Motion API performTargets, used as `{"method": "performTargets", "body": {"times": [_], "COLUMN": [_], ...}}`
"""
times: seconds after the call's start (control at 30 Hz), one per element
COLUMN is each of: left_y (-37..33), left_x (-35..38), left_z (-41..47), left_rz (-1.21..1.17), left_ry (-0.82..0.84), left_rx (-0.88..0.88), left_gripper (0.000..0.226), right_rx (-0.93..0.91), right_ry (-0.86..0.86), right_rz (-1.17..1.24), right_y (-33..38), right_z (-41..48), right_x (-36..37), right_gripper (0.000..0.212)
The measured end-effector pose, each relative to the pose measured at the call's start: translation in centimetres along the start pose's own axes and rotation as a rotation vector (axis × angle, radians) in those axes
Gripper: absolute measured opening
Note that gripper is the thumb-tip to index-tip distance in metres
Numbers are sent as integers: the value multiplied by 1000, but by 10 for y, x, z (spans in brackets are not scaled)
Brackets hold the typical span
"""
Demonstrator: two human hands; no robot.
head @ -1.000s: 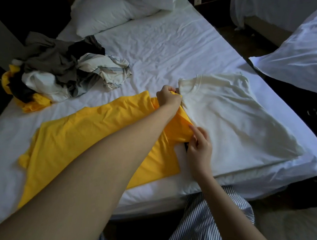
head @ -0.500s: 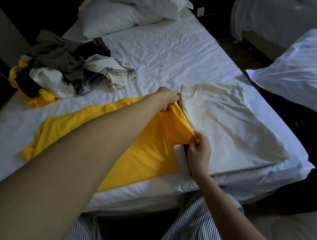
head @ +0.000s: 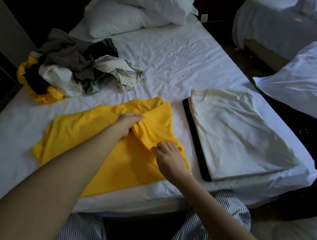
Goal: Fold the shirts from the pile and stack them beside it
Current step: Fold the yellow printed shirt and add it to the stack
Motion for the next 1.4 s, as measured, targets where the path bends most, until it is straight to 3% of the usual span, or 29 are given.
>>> {"method": "performTargets", "body": {"times": [0.1, 0.2, 0.33, 0.4, 0.53, 0.67, 0.8, 0.93, 1.0, 1.03, 1.1, 1.2, 1.27, 1.33, 1.4], "left_y": [28, 26, 21, 22, 12, 14, 23, 38, 45, 46, 41, 13, -11, -23, -15], "left_x": [-2, 2, 1, -1, -4, -6, -11, -17, -20, -22, -27, -29, -9, 30, 70], "left_z": [6, 8, 12, 12, 8, 2, -4, -2, -2, -3, -2, 1, -6, -15, -14], "left_rz": [115, 279, 587, 629, 706, 450, 95, 105, 202, 285, 551, 896, 904, 910, 1084], "left_ry": [-46, -95, -109, -84, -28, 174, 371, 385, 381, 376, 294, -129, -334, -278, -122], "left_rx": [1, 122, 164, 133, 86, -27, -102, -86, -75, -68, 0, 257, 504, 747, 828], "left_gripper": [7, 26, 25, 12, 27, 20, 7, 16, 19, 20, 21, 21, 27, 40, 51], "right_rx": [-13, 96, 78, 54, -4, -10, 12, 28, 62, 63, 22, 22, 125, 254, 330], "right_ry": [81, 99, 97, 83, 24, 161, 264, 202, 251, 305, 348, 120, 32, 128, 270], "right_rz": [-132, -171, -198, -167, -67, -212, -140, 97, 165, 182, 162, 129, 43, 18, -63], "right_y": [-6, -26, -32, -31, -31, -34, -45, -43, -44, -43, -40, -34, -29, -27, -34], "right_z": [-10, -19, -24, -18, -2, 7, 0, 2, 4, 5, 7, 21, 31, 33, 23], "right_x": [13, 18, 14, 5, -7, 8, 22, 5, 1, -2, -6, -15, -7, 12, 34], "right_gripper": [44, 58, 37, 23, 34, 61, 50, 36, 31, 38, 58, 45, 44, 58, 70]}}
Point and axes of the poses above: each hand's wrist, its own z-axis towards the middle knuckle, its own x-axis out of the palm, y = z × x, the point moved 5 cm from there along z, towards the middle knuckle, and after that the axes turned 13 degrees about z, right-handed, at the moved point
